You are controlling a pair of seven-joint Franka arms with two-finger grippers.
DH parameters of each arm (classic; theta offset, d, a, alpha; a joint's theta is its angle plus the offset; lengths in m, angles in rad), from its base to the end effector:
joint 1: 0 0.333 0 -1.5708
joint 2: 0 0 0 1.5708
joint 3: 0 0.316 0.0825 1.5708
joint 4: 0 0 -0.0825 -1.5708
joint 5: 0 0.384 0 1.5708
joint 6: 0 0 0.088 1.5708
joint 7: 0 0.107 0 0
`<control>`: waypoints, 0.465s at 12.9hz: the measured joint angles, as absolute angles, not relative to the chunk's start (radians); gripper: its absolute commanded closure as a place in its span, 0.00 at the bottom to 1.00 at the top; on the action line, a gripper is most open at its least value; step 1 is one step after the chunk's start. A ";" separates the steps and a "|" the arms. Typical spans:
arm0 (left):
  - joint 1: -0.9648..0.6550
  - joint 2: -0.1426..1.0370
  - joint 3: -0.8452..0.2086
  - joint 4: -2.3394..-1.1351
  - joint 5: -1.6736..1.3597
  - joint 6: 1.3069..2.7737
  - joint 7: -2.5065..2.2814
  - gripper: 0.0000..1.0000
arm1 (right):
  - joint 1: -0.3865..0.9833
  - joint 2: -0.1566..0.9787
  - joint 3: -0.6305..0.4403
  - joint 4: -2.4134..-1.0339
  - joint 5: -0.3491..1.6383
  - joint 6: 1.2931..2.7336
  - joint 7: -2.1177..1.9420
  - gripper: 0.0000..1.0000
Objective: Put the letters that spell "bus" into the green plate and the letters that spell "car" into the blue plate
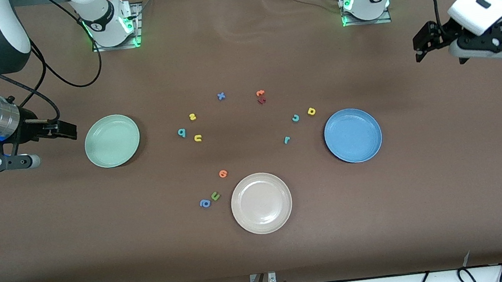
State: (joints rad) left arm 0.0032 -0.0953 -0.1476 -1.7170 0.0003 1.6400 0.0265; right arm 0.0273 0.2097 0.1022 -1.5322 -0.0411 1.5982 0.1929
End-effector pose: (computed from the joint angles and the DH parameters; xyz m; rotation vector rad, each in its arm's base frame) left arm 0.5240 -0.0798 0.6123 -3.1169 0.2662 -0.0283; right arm 0.6066 0.0692 0.5229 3.0907 -0.0928 -0.2131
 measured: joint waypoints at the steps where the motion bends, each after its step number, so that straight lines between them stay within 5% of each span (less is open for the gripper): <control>1: -0.006 -0.098 -0.134 -1.718 0.000 1.639 0.027 0.00 | 0.027 0.210 0.102 -1.532 -0.041 1.598 0.193 0.01; 6: -0.014 -0.040 -0.122 -1.654 0.000 1.574 0.027 0.00 | 0.027 0.210 0.102 -1.529 -0.041 1.601 0.193 0.01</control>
